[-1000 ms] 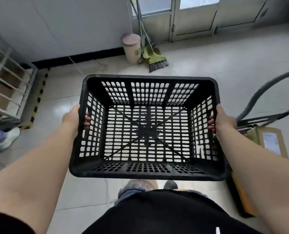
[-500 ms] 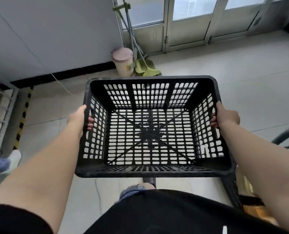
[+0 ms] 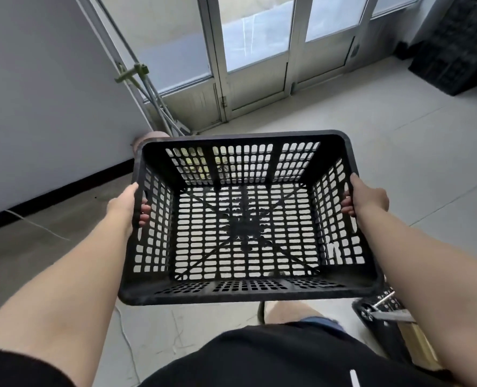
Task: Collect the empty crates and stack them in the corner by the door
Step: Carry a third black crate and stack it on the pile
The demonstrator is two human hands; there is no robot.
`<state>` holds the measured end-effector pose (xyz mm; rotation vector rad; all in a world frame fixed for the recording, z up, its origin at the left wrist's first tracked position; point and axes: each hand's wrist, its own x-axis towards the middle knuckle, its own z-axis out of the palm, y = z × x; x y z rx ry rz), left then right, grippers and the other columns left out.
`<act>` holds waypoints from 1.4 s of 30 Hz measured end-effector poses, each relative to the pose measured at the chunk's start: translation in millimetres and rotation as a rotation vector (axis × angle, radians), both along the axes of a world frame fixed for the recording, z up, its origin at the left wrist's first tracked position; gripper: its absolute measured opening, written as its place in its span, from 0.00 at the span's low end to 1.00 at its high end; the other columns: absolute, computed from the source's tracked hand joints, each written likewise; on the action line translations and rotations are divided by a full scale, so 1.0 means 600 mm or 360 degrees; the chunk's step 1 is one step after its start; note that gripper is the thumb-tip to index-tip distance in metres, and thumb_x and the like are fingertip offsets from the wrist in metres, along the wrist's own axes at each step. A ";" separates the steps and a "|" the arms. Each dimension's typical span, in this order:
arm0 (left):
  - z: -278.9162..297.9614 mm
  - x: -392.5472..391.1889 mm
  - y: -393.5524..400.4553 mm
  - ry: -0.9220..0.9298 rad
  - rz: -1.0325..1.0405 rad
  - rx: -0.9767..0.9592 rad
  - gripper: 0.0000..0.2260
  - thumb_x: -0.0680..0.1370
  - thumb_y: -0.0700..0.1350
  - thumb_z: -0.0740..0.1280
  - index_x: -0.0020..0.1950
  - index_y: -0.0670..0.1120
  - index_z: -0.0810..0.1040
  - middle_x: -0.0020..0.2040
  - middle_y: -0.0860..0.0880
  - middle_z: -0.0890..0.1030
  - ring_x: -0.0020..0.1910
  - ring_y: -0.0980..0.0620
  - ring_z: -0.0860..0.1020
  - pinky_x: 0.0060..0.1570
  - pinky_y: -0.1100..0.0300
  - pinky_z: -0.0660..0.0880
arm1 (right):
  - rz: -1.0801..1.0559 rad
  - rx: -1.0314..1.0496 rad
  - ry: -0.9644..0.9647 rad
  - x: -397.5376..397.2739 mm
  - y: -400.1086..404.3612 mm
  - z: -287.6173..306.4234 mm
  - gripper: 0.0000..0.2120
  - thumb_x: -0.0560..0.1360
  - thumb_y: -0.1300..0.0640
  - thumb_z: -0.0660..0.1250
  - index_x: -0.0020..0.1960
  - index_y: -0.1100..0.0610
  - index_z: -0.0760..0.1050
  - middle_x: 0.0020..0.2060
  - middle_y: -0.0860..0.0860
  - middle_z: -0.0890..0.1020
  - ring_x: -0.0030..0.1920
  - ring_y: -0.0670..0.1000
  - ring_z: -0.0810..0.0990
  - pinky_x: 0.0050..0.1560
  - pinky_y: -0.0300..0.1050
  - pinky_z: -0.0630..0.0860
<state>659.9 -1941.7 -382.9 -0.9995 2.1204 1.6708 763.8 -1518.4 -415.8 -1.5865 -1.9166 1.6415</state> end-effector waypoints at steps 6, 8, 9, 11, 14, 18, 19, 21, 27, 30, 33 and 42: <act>0.007 -0.195 0.086 -0.0048 -0.0075 -0.0031 0.20 0.79 0.60 0.58 0.38 0.45 0.71 0.31 0.48 0.70 0.23 0.52 0.66 0.20 0.67 0.62 | -0.0078 -0.0090 0.0045 -0.166 0.082 -0.003 0.23 0.74 0.43 0.65 0.33 0.62 0.75 0.26 0.55 0.76 0.23 0.53 0.72 0.23 0.40 0.69; 0.013 -0.252 0.116 -0.0034 -0.0101 -0.0033 0.19 0.79 0.59 0.58 0.37 0.45 0.70 0.31 0.48 0.70 0.20 0.53 0.66 0.20 0.67 0.62 | -0.0096 -0.0091 0.0059 -0.217 0.110 -0.001 0.23 0.74 0.43 0.65 0.33 0.62 0.75 0.26 0.55 0.76 0.23 0.53 0.72 0.26 0.41 0.71; 0.014 -0.279 0.130 -0.0010 -0.0105 -0.0039 0.19 0.79 0.58 0.58 0.37 0.45 0.71 0.31 0.48 0.71 0.18 0.53 0.66 0.19 0.68 0.62 | -0.0107 -0.0090 0.0072 -0.240 0.122 0.001 0.23 0.74 0.43 0.65 0.32 0.62 0.75 0.26 0.55 0.76 0.23 0.54 0.72 0.27 0.42 0.72; 0.019 -0.332 0.161 0.0027 -0.0109 -0.0053 0.19 0.79 0.58 0.59 0.37 0.45 0.72 0.30 0.48 0.73 0.17 0.54 0.67 0.20 0.68 0.63 | -0.0135 -0.0089 0.0098 -0.285 0.146 0.003 0.23 0.74 0.44 0.65 0.32 0.62 0.74 0.26 0.55 0.76 0.23 0.54 0.72 0.30 0.44 0.74; 0.020 -0.414 0.205 0.0040 -0.0140 0.0000 0.18 0.78 0.57 0.60 0.37 0.45 0.73 0.26 0.49 0.73 0.18 0.53 0.67 0.21 0.67 0.63 | -0.0231 -0.0118 0.0155 -0.348 0.184 0.000 0.22 0.73 0.44 0.66 0.32 0.62 0.74 0.25 0.55 0.76 0.22 0.53 0.72 0.29 0.45 0.73; 0.005 -0.548 0.268 0.0039 -0.0258 0.0067 0.17 0.78 0.57 0.60 0.37 0.46 0.72 0.31 0.48 0.71 0.21 0.53 0.66 0.22 0.64 0.63 | -0.0352 -0.0138 0.0184 -0.435 0.233 -0.014 0.22 0.72 0.44 0.67 0.32 0.61 0.74 0.26 0.55 0.76 0.22 0.53 0.71 0.26 0.45 0.69; 0.000 -0.585 0.285 0.0033 -0.0293 0.0076 0.17 0.78 0.57 0.60 0.37 0.46 0.72 0.31 0.48 0.70 0.22 0.52 0.66 0.24 0.63 0.62 | -0.0381 -0.0136 0.0187 -0.456 0.245 -0.016 0.21 0.72 0.44 0.67 0.32 0.61 0.74 0.26 0.55 0.76 0.22 0.53 0.71 0.26 0.44 0.68; -0.007 -0.662 0.320 0.0010 -0.0378 0.0106 0.17 0.78 0.57 0.60 0.36 0.46 0.71 0.30 0.48 0.70 0.22 0.52 0.65 0.24 0.63 0.61 | -0.0452 -0.0109 0.0171 -0.498 0.268 -0.019 0.22 0.72 0.43 0.67 0.32 0.61 0.74 0.25 0.55 0.76 0.22 0.53 0.71 0.25 0.44 0.67; -0.012 -0.863 0.433 -0.0028 -0.0607 0.0132 0.17 0.76 0.58 0.61 0.35 0.47 0.73 0.28 0.49 0.71 0.19 0.52 0.65 0.21 0.65 0.62 | -0.0697 -0.0082 0.0177 -0.599 0.337 -0.015 0.22 0.71 0.43 0.67 0.32 0.61 0.75 0.25 0.55 0.76 0.22 0.53 0.72 0.26 0.44 0.68; -0.003 -0.938 0.505 0.0032 -0.0731 0.0115 0.16 0.75 0.58 0.61 0.34 0.48 0.73 0.30 0.49 0.71 0.18 0.52 0.65 0.21 0.65 0.62 | -0.0801 -0.0064 0.0198 -0.642 0.381 -0.011 0.22 0.71 0.42 0.67 0.32 0.61 0.75 0.25 0.55 0.76 0.22 0.53 0.72 0.26 0.44 0.68; 0.005 -0.997 0.585 0.0067 -0.0769 0.0105 0.16 0.77 0.56 0.61 0.34 0.47 0.73 0.30 0.48 0.71 0.20 0.51 0.65 0.23 0.63 0.61 | -0.0887 -0.0067 0.0200 -0.682 0.433 -0.006 0.22 0.72 0.43 0.67 0.32 0.62 0.75 0.25 0.55 0.76 0.22 0.53 0.71 0.25 0.43 0.69; -0.001 -1.151 0.816 0.0051 -0.0876 0.0028 0.17 0.75 0.58 0.59 0.37 0.46 0.71 0.31 0.48 0.71 0.17 0.52 0.66 0.19 0.68 0.64 | -0.0942 -0.0122 0.0184 -0.802 0.651 -0.003 0.22 0.72 0.42 0.67 0.33 0.60 0.75 0.25 0.54 0.76 0.22 0.52 0.72 0.25 0.43 0.67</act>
